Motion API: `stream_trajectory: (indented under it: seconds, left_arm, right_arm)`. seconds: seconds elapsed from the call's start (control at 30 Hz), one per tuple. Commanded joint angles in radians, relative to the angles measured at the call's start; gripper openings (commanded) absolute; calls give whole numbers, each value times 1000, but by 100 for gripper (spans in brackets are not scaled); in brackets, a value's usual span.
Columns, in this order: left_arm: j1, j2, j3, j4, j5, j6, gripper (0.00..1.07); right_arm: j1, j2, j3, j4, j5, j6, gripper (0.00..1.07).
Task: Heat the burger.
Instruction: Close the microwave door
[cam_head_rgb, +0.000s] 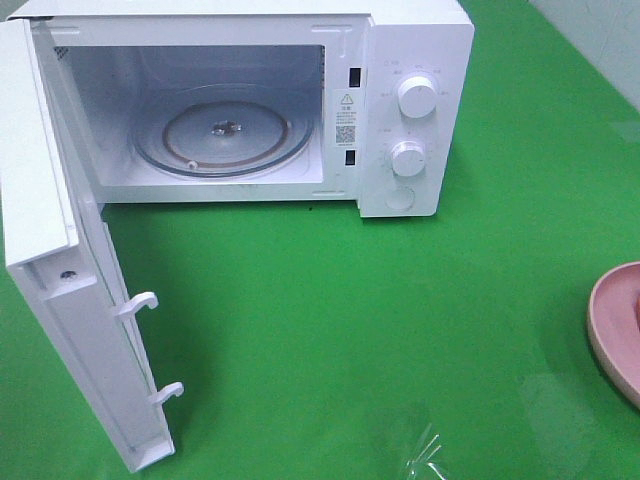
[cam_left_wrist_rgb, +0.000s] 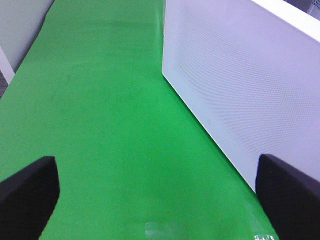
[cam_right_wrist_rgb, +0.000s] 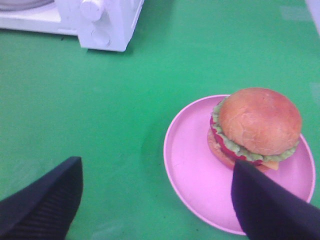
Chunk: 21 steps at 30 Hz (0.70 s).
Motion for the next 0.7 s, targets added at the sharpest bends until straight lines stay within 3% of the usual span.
stream_trajectory:
  seconds: [0.03,0.7]
  left_arm:
    - [1,-5,3,1,-10,-2,100]
    - [1,-6,3,-2,-10,-2,100]
  right_arm:
    - [-67,-101,2,-3,-5,-13,76]
    - [-86,-139,5,-3,-5,-17,76]
